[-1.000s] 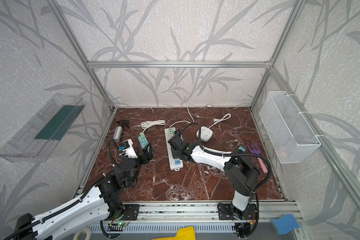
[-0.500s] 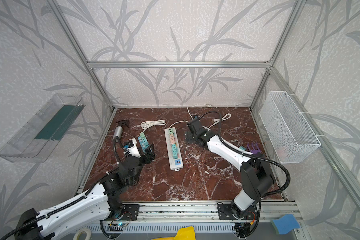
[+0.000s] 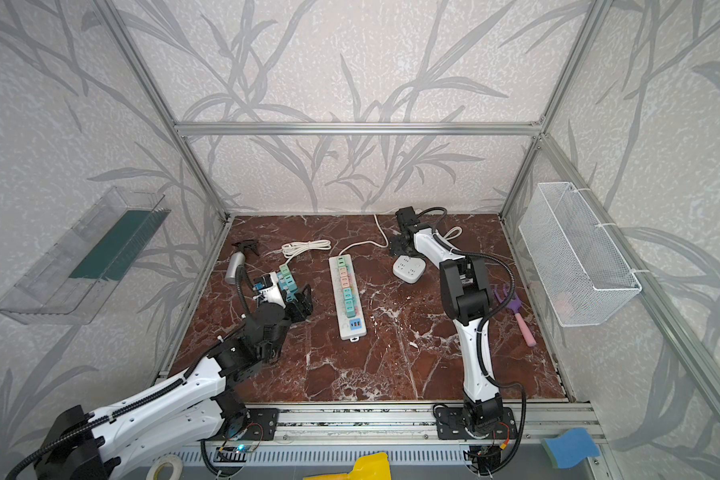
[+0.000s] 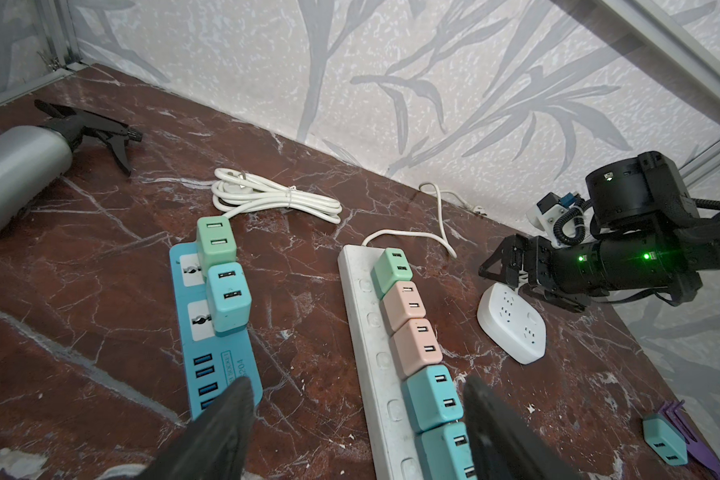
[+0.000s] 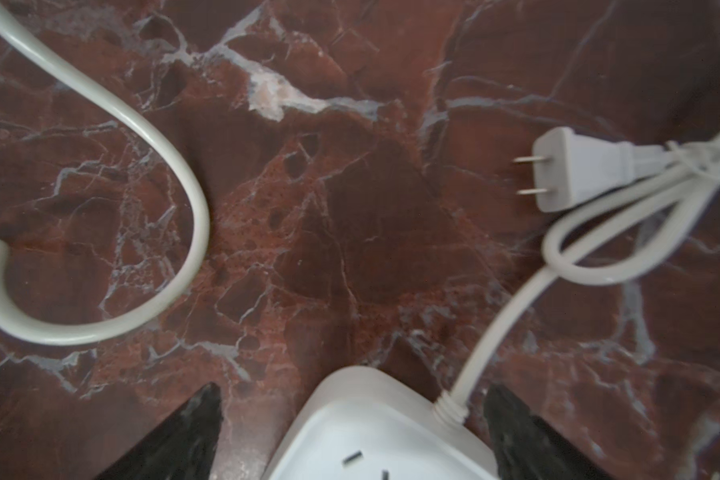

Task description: Insert the plug

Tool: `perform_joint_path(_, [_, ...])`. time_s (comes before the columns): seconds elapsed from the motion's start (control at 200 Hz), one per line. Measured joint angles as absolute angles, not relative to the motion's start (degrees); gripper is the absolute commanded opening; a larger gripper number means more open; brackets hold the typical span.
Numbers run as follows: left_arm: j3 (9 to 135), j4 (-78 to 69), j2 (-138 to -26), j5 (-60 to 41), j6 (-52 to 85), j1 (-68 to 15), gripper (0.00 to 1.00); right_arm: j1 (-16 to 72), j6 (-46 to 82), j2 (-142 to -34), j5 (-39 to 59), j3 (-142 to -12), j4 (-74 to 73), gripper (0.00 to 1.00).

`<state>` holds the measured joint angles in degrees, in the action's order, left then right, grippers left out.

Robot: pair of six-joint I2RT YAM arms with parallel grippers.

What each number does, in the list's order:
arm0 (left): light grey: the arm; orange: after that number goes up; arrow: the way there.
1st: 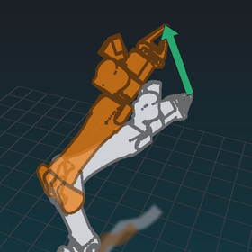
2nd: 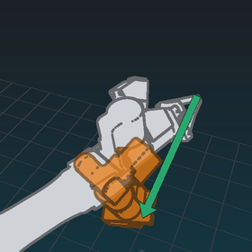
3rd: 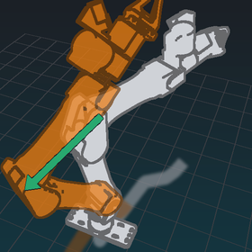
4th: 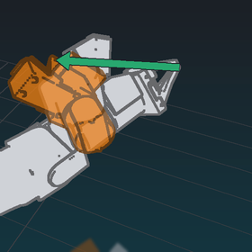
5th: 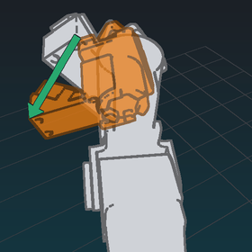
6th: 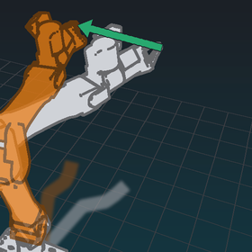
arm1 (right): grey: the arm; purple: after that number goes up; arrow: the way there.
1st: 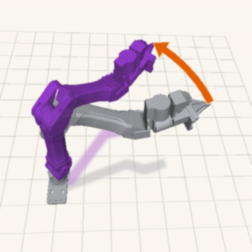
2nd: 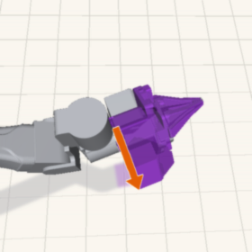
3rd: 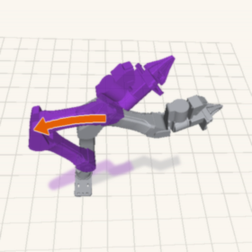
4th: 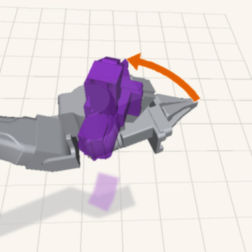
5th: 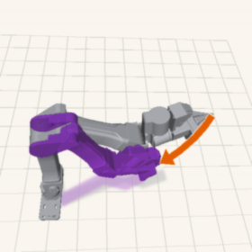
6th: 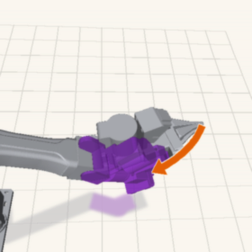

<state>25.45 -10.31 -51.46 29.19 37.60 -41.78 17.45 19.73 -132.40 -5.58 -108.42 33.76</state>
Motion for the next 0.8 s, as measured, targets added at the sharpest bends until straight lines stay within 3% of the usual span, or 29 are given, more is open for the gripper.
perform_joint_path(0.215, [26.26,-10.33,-52.21,26.98,38.7,-40.66,0.79,17.89,17.82,-131.92,-1.78,-104.95,33.36,0.81])
perform_joint_path(0.38, [26.26,-10.28,-52.23,26.04,39.29,-40.47,0.79,20.88,14.24,-123.81,-1.83,-90.35,28.95,0.8])
perform_joint_path(0.585, [26.28,-10.26,-52.23,24.4,40.16,-40.42,0.78,27.83,12.36,-114.83,-0.73,-77.21,26.11,0.87])
perform_joint_path(0.8, [28.93,-8.73,-53.15,22.85,40.56,-40.42,0.78,26.3,14.7,-102.24,-4.71,-72.49,26.13,0.94])
